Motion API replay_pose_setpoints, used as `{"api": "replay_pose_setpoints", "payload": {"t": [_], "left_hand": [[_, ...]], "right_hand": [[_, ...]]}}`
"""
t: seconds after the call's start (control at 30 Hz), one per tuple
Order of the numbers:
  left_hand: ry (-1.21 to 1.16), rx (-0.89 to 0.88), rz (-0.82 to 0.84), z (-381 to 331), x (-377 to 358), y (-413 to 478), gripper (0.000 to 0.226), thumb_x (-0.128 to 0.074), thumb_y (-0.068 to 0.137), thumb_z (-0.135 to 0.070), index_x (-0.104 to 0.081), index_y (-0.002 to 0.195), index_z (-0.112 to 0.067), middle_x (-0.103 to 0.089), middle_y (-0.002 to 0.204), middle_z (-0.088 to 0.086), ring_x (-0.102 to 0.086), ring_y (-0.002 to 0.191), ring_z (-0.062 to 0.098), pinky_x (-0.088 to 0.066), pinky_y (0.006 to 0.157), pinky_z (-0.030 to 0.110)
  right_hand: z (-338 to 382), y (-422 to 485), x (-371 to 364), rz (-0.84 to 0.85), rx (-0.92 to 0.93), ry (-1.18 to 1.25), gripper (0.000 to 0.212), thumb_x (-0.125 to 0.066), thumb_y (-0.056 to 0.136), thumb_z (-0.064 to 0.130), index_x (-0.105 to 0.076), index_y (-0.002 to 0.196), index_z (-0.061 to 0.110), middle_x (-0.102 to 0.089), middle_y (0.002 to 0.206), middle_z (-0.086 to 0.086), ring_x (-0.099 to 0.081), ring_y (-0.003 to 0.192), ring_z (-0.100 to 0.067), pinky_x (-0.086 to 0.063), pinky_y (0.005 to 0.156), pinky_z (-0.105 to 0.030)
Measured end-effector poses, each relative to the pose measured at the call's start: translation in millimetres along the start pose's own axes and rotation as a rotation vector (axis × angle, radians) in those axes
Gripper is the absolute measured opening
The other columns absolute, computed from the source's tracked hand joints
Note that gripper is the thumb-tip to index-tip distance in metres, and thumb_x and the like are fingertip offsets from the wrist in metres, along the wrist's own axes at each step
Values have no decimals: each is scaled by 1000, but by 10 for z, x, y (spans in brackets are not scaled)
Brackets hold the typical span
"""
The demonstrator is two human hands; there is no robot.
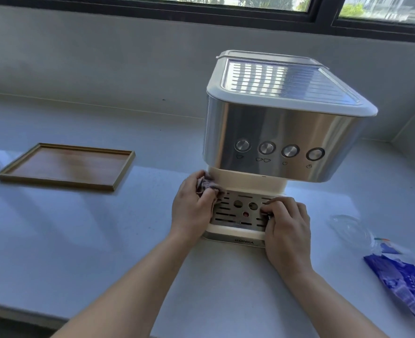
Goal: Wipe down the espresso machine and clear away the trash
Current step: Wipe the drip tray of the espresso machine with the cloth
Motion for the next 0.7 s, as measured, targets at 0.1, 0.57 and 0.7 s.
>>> {"api": "replay_pose_setpoints", "payload": {"t": [0.1, 0.57, 0.7], "left_hand": [[33, -93, -14, -28, 89, -386, 29, -53, 85, -25, -54, 104, -47, -62, 105, -16, -55, 104, 2, -47, 85, 21], [21, -54, -22, -66, 53, -146, 14, -49, 87, -23, -61, 86, -31, -66, 86, -8, -62, 89, 13, -54, 75, 45], [301, -328, -85, -167, 32, -785, 36, -46, 87, -24, -59, 120, -23, -61, 124, -5, -55, 121, 14, -48, 91, 25]], "right_hand": [[-11, -4, -4, 1, -5, 0, 26, -58, 77, -13, -67, 88, 9, -63, 99, -3, -49, 93, -30, -41, 80, -41], [-7, -13, 7, -20, 8, 18, 25, -58, 78, -13, -68, 88, 8, -63, 99, -4, -50, 93, -31, -42, 81, -41], [-12, -10, 6, -19, 3, 8, 23, -59, 78, -12, -67, 87, 7, -63, 99, -6, -50, 92, -32, -42, 80, -42]]}}
Point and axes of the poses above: each hand's wrist, its own y-axis towards the middle knuckle, its own x-axis out of the back of the hand, z = x × y, the point moved 9 cm from there along y, towards the middle knuckle
